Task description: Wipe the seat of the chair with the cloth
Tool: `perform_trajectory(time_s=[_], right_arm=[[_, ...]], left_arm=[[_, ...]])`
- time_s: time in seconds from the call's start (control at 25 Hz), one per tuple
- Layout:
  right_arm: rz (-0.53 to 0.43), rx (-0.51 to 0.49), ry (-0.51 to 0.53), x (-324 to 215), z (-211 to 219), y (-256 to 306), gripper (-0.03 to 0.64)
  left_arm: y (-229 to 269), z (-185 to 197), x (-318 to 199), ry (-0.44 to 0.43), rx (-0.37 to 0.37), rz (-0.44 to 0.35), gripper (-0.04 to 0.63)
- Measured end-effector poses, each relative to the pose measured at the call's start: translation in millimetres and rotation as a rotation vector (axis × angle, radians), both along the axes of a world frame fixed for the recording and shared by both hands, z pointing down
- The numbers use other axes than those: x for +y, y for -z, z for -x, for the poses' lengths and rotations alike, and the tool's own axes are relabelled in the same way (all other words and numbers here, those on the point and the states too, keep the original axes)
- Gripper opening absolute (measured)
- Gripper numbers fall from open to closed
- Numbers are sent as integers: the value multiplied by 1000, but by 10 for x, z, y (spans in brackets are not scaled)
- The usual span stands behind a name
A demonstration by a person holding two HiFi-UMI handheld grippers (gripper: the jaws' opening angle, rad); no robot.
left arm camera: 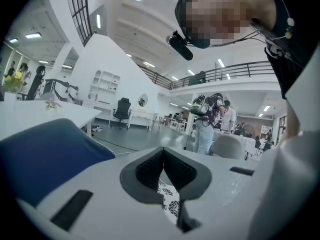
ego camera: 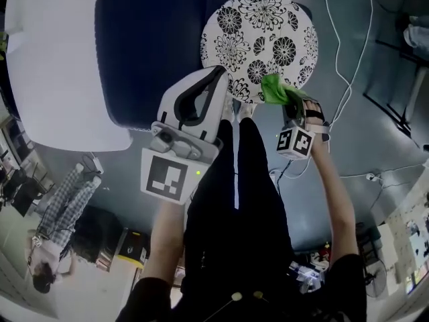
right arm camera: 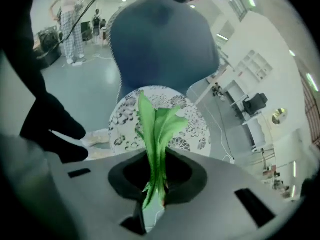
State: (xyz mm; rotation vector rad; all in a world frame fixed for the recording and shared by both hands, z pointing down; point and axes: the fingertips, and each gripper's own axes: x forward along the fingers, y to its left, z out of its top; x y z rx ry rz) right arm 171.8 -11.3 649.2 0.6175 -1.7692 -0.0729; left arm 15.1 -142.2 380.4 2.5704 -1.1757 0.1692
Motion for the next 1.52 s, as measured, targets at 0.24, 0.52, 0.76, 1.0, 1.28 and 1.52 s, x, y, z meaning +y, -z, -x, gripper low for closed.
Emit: perform_trajectory(time_s=[0.24,0.52,0.76,1.0,1.28,1.52], right_arm=[[-173,-257,-256,-517,193,1206,55],[-396,-561,-433,-810,317,2694,55],[-544,-858,-569,-844,393,3992,57],[-632,-997,-552,-602,455,4994,55],[-700,-1145,-480,-268,439,5937,54],[-732,-1130,-378,-13,506,6267,51]], left_arm=[[484,-65,31,-29,6,-16,6],[1092,12,121,-20,11,-17,6],[1849,145,173,25,35,-91,6],[2504,228,337,17,33,-171,6],[3046,208,586,0,37,-218,6],[3412,153,791,-22,70,-268,6]])
